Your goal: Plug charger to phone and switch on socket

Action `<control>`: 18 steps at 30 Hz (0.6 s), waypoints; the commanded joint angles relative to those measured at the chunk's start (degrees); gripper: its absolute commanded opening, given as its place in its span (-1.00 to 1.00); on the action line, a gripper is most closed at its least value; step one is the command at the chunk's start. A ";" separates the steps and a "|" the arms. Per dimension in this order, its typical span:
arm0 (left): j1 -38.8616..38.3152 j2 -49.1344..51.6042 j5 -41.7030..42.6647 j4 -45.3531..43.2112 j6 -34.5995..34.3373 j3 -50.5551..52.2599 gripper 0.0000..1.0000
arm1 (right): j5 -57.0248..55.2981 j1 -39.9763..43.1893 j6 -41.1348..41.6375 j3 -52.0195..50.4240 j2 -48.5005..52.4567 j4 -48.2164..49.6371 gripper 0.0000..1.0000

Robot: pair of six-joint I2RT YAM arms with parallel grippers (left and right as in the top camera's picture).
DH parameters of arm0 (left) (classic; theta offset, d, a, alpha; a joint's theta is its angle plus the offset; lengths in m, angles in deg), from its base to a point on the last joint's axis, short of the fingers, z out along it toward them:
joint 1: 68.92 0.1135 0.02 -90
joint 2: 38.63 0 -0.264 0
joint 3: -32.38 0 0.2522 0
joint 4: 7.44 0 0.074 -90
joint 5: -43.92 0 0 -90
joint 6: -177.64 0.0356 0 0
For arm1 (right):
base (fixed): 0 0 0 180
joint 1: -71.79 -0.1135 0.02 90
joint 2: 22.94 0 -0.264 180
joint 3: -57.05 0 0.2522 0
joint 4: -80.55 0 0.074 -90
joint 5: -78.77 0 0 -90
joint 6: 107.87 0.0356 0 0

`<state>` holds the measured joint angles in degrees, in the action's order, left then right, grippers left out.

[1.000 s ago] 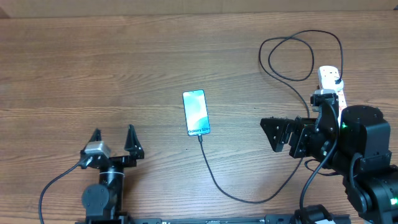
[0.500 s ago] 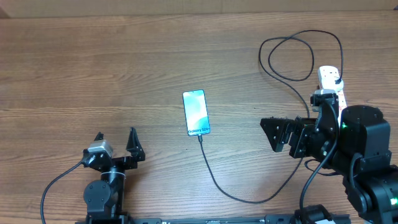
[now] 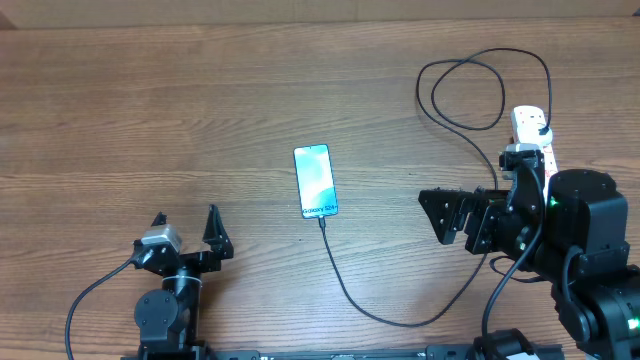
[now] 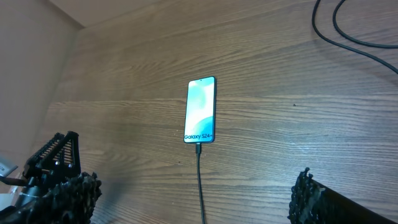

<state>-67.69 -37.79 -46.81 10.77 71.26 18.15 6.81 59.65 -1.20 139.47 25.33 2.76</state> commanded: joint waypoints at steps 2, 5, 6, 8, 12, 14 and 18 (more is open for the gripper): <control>0.13 -0.59 -0.74 -0.07 0.28 0.20 0.99 | 0.04 -0.39 -0.26 0.39 -0.26 0.24 1.00; 0.13 -0.59 -0.74 -0.07 0.31 0.20 0.99 | -0.15 -0.39 -0.59 0.37 -0.26 0.26 1.00; 0.15 -0.59 -0.74 -0.04 0.28 0.20 0.99 | -1.84 -0.39 -0.68 0.37 -0.26 0.48 1.00; 0.15 -0.59 -0.74 -0.04 0.28 0.20 0.99 | -4.46 -0.39 -0.68 0.07 -0.26 0.52 1.00; 0.13 -0.59 -0.74 -0.07 0.28 0.20 0.99 | -7.43 -0.39 -0.68 -1.68 -0.48 2.47 1.00; 0.13 -0.59 -0.74 -0.07 0.28 0.20 0.99 | -7.52 -0.39 -0.68 -3.82 -1.33 5.66 1.00; 0.13 -0.59 -0.74 -0.04 0.28 0.20 0.99 | -7.52 -0.39 -0.68 -12.90 -6.29 15.93 1.00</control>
<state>-67.69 -37.79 -46.81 10.82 71.26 18.15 0.54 59.65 -1.40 131.87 22.75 14.95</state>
